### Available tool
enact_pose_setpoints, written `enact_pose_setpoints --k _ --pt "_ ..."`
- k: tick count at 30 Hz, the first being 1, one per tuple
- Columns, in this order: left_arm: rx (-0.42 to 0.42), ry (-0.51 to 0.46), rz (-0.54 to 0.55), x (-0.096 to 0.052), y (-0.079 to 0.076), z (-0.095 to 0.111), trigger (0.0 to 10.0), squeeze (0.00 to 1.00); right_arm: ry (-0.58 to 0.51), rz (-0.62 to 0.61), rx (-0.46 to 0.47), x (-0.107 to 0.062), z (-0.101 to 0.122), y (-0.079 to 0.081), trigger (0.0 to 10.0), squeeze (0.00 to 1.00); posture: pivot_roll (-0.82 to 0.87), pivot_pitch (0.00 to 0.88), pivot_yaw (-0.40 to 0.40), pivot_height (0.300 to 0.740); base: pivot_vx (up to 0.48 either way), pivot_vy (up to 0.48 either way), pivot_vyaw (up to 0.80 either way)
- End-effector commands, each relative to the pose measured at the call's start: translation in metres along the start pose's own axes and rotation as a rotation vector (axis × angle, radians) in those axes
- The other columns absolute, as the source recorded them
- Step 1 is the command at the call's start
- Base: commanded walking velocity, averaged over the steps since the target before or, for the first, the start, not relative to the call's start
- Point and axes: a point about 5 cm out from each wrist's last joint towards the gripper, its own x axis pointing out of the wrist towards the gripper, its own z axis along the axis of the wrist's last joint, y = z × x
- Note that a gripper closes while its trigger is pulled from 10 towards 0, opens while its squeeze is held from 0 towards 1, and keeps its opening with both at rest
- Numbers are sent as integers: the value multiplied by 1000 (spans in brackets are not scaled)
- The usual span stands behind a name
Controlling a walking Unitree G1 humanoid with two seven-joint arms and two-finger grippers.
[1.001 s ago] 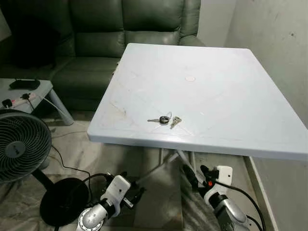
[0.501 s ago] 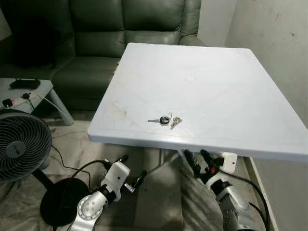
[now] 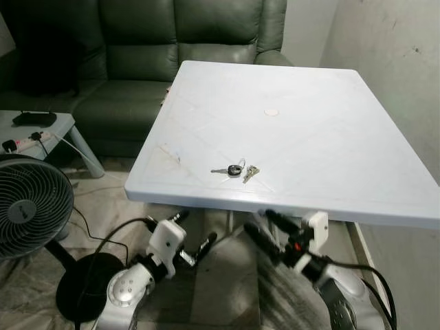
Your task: Hang keys on a hook
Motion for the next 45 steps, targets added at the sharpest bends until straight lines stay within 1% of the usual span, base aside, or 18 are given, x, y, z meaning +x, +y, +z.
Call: enact_pose_setpoints --k 1,2,4,5,6,9,10,11,13,14,18,19,26,28,31,34,41,45 --pt "-41 -7 58 -1 8 4 10000 0 -52 -52 -2 8 12 -2 10000 0 15 0 6 740 0 0 0" --pt "-64 -16 92 0 11 7 10000 0 -83 -94 -20 14 18 -4 10000 0 18 0 6 740 0 0 0" --pt "-85 -21 125 0 15 9 10000 0 -92 -113 -39 17 21 -4 10000 0 18 0 6 740 0 0 0" --pt "-124 -33 194 0 21 11 10000 0 -101 -150 -41 19 24 -7 10000 0 18 0 5 740 0 0 0" --pt "-151 -48 250 0 27 13 10000 0 -101 -192 -65 21 26 -10 10000 0 19 0 3 740 0 0 0" --pt "-165 -58 286 0 29 15 10000 0 -93 -227 -95 21 27 -13 10000 0 20 0 0 740 0 0 0" --pt "-164 -51 350 -1 36 16 10000 0 -79 -311 -150 21 29 -20 10000 0 21 0 -4 740 0 0 0" --pt "-173 -50 380 -2 40 16 10000 0 -74 -341 -173 21 29 -23 10000 0 21 0 -4 740 0 0 0" --pt "-187 -49 403 -2 42 15 10000 0 -71 -363 -190 21 30 -24 10000 0 21 0 -4 740 0 0 0" --pt "-194 -51 444 -3 46 15 10000 0 -84 -376 -183 20 31 -24 10000 0 19 0 -7 740 0 0 0" --pt "-222 -33 550 -5 61 14 10000 0 -59 -444 -224 19 26 -26 10000 0 20 0 -11 740 0 0 0" --pt "-224 -31 558 -6 62 14 10000 0 -59 -449 -225 19 26 -26 10000 0 20 0 -11 740 0 0 0" --pt "-226 -20 633 -5 70 14 10000 0 -12 -542 -313 16 17 -30 10000 0 18 0 -8 740 0 0 0" --pt "-217 -14 640 -5 70 13 10000 0 -8 -545 -342 16 16 -29 10000 0 17 0 -6 740 0 0 0" --pt "-206 -13 630 -4 69 13 10000 0 -4 -560 -328 16 13 -29 10000 0 14 0 -5 740 0 0 0" --pt "-204 -15 619 -3 67 14 10000 0 -4 -560 -338 16 13 -28 10000 0 13 0 -5 740 0 0 0" --pt "-205 -3 631 -2 72 14 10000 0 -4 -575 -366 13 16 -33 10000 0 11 0 -8 740 0 0 0" --pt "-205 7 628 -2 71 13 10000 0 -2 -579 -370 13 15 -33 10000 0 11 0 -8 740 0 0 0"
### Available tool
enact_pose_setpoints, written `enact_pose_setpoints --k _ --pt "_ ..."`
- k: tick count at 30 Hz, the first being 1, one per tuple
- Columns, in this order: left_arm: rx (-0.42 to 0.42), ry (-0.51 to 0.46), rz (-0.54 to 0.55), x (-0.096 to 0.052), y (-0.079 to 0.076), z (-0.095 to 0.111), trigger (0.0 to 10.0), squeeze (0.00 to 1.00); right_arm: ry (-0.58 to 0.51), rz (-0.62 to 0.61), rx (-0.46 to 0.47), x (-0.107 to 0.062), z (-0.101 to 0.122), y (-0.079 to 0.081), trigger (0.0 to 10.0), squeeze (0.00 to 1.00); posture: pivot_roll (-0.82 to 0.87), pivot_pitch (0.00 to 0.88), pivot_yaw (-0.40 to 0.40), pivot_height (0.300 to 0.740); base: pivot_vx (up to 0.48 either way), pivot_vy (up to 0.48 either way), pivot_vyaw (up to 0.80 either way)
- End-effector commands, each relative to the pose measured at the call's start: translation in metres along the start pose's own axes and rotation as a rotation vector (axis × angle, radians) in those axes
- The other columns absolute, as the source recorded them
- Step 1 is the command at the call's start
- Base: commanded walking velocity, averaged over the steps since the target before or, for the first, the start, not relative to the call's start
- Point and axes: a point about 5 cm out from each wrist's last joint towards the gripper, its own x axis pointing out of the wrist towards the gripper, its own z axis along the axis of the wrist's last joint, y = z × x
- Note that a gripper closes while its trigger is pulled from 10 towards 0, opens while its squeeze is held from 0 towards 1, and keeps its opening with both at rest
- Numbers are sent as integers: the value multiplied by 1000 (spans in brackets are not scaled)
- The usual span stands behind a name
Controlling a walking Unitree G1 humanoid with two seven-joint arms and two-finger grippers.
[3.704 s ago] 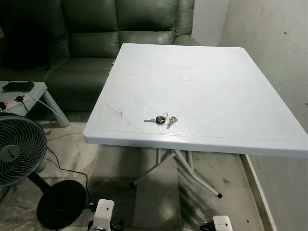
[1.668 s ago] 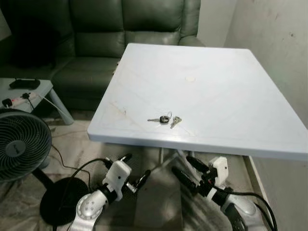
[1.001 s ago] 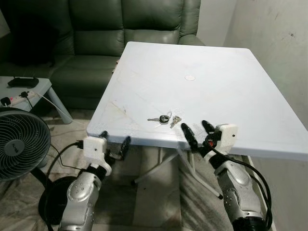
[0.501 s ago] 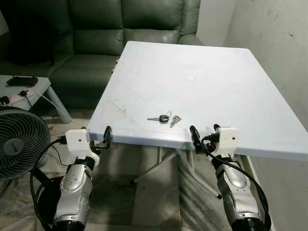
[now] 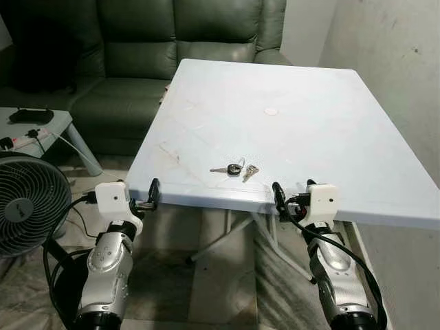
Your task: Hang keys on a hook
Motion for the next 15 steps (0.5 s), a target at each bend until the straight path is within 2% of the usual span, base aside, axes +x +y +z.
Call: enact_pose_setpoints --k 1,3,15 --pt "16 20 5 1 1 -2 10000 0 -2 1 -9 0 0 1 10000 0 11 0 -8 740 0 289 0" --pt "15 23 1 1 0 -2 10000 0 -1 2 -10 0 -1 1 10000 0 11 0 -8 740 0 292 0" --pt "10 23 1 2 1 -1 10000 0 0 7 -2 -2 -2 4 10000 0 12 0 -8 740 0 480 0"
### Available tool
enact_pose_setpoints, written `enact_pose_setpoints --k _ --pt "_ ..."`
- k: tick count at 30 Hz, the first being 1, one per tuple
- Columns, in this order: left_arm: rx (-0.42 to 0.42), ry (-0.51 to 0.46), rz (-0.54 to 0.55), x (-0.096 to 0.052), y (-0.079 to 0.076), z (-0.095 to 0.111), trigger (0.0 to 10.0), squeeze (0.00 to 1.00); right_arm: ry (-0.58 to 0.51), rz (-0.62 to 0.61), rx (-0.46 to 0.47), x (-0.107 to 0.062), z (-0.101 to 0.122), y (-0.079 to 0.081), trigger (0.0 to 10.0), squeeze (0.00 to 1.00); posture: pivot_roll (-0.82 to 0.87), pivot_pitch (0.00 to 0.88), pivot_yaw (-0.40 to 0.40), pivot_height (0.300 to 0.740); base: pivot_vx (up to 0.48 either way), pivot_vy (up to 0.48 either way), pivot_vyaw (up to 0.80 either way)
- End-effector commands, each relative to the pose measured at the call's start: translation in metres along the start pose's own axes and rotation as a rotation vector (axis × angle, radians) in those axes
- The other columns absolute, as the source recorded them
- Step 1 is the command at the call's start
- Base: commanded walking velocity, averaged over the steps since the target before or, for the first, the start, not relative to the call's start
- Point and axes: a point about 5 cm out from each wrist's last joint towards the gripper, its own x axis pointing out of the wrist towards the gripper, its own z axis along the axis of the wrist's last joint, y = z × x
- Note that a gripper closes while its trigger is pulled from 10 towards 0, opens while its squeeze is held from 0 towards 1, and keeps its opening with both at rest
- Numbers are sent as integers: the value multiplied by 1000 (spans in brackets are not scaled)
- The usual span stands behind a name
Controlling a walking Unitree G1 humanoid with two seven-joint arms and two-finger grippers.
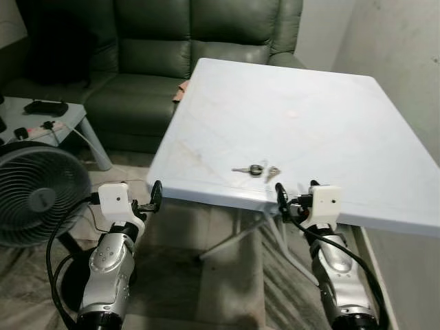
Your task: Hang keys on a hook
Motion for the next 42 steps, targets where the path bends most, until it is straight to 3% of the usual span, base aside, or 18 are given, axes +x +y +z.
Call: enact_pose_setpoints --k 1,5,25,42 --pt "4 0 -13 3 -5 2 10000 0 4 -32 -12 -3 -1 -10 10000 0 12 0 -8 740 0 480 0" --pt "4 -1 -13 3 -5 2 10000 0 4 -32 -13 -3 -1 -10 10000 0 12 0 -8 740 0 425 0" --pt "-17 61 20 6 -8 -3 10000 0 4 -32 -15 -1 0 -10 10000 0 13 0 -15 740 0 0 0" --pt "4 50 -16 8 -15 1 10000 0 5 -35 -10 0 1 -9 10000 0 12 0 -9 740 349 0 0"
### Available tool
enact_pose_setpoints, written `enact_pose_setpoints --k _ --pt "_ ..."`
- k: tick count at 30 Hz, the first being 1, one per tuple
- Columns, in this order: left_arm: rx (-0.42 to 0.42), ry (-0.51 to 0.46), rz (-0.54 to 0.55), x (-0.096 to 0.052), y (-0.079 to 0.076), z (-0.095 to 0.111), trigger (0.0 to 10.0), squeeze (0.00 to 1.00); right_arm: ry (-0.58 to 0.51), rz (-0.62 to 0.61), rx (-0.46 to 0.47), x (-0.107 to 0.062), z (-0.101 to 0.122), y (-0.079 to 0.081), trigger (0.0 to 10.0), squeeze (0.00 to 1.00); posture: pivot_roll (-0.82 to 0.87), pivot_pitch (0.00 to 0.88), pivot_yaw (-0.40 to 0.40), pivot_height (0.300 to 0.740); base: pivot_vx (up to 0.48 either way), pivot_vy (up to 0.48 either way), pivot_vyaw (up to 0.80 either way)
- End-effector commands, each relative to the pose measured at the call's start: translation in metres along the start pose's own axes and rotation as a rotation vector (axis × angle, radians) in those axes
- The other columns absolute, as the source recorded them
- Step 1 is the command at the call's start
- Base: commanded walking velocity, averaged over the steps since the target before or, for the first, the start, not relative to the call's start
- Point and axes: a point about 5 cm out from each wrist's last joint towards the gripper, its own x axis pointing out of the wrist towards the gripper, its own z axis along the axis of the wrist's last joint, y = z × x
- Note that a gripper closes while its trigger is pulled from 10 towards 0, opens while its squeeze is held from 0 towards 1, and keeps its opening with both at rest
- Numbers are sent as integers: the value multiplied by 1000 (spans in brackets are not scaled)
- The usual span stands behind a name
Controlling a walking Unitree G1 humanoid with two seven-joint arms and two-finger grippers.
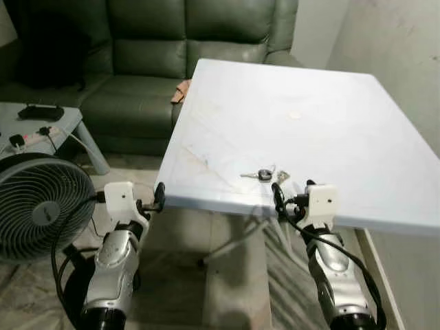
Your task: Hang keys on a hook
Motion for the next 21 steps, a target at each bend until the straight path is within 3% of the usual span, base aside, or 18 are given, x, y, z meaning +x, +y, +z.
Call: enact_pose_setpoints --k 1,21 --pt "38 -16 -2 1 -2 4 10000 0 1 -2 2 1 0 0 10000 0 11 0 -7 740 0 0 0" --pt "82 -46 -52 -1 -14 3 10000 0 16 8 -5 0 -3 -2 10000 0 13 0 -16 740 0 0 0"
